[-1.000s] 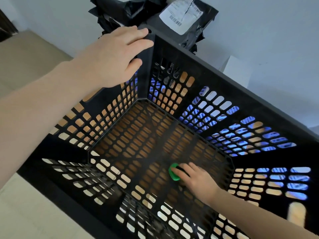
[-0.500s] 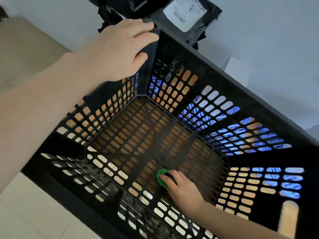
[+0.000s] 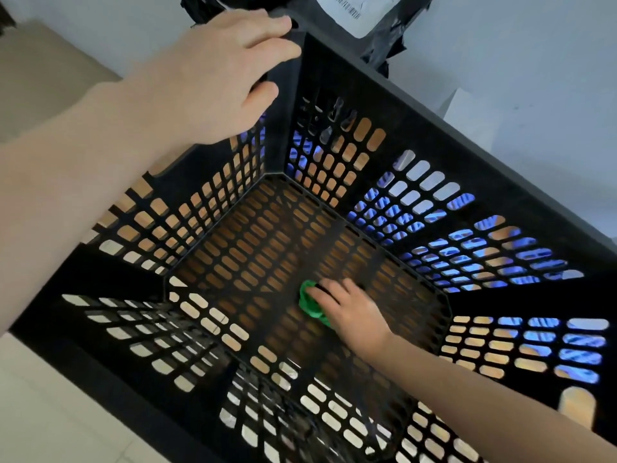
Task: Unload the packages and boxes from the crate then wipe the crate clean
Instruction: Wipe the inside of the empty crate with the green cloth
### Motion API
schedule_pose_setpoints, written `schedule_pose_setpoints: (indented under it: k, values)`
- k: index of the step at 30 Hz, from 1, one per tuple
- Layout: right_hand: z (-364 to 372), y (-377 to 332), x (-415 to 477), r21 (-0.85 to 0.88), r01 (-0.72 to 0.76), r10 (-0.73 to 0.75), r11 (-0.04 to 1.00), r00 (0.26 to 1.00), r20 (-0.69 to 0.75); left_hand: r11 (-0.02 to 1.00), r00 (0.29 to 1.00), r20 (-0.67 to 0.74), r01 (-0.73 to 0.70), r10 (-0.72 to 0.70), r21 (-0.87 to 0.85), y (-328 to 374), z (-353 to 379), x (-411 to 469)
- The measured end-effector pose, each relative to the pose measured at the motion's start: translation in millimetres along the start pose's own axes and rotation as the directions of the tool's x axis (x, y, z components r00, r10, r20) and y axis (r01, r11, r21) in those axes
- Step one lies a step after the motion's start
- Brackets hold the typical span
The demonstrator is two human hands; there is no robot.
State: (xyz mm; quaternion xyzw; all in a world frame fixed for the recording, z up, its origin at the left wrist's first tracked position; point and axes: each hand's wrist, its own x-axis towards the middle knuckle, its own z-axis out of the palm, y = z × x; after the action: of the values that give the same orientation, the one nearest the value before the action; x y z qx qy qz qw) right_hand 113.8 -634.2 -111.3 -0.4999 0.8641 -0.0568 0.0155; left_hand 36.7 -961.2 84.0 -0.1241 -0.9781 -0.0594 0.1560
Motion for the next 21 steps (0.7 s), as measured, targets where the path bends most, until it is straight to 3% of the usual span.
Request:
schedule_pose_setpoints:
  k: [2, 4, 9, 11, 13, 14, 16, 19, 21]
  values:
    - [6, -28, -42, 0.089, 0.253, -0.262, 0.963, 0.959, 0.108, 1.000, 1.000, -0.004, -0.007, 0.007, 0.004, 0, -1, -1]
    - [8, -52, -73, 0.152, 0.401, -0.424, 0.904, 0.889, 0.175, 1.000, 1.000, -0.012, -0.013, 0.013, 0.010, 0, -2, -1]
    - [0, -23, -63, 0.038, 0.522, -0.520, 0.852, 0.836, 0.177, 1.000, 1.000, -0.016, -0.012, 0.012, 0.000, -1, -3, -1]
    - [-1, 15, -48, -0.078, 0.351, -0.342, 0.933, 0.934, 0.104, 1.000, 1.000, -0.019, -0.010, 0.010, -0.005, 1, -4, -1]
    - [-9, 60, -29, -0.167, -0.016, 0.010, 0.986, 0.999, -0.037, 1.000, 1.000, -0.018, -0.004, 0.004, -0.006, 2, -4, -1]
    - [-14, 79, -22, -0.196, -0.166, 0.152, 0.966, 0.985, -0.087, 1.000, 1.000, -0.009, -0.006, 0.006, -0.005, 1, -4, -1]
    - [-16, 99, -15, -0.225, -0.319, 0.305, 0.921, 0.947, -0.097, 1.000, 1.000, 0.017, -0.006, 0.006, -0.002, 0, -4, 0]
    - [-3, 68, -12, -0.080, -0.567, 0.551, 0.820, 0.819, -0.159, 0.999, 0.999, 0.043, 0.019, -0.017, -0.036, 1, -5, 0]
    - [12, 28, -12, 0.038, -0.558, 0.556, 0.829, 0.816, -0.156, 0.997, 0.998, 0.049, 0.040, -0.037, -0.065, 4, -7, 0]
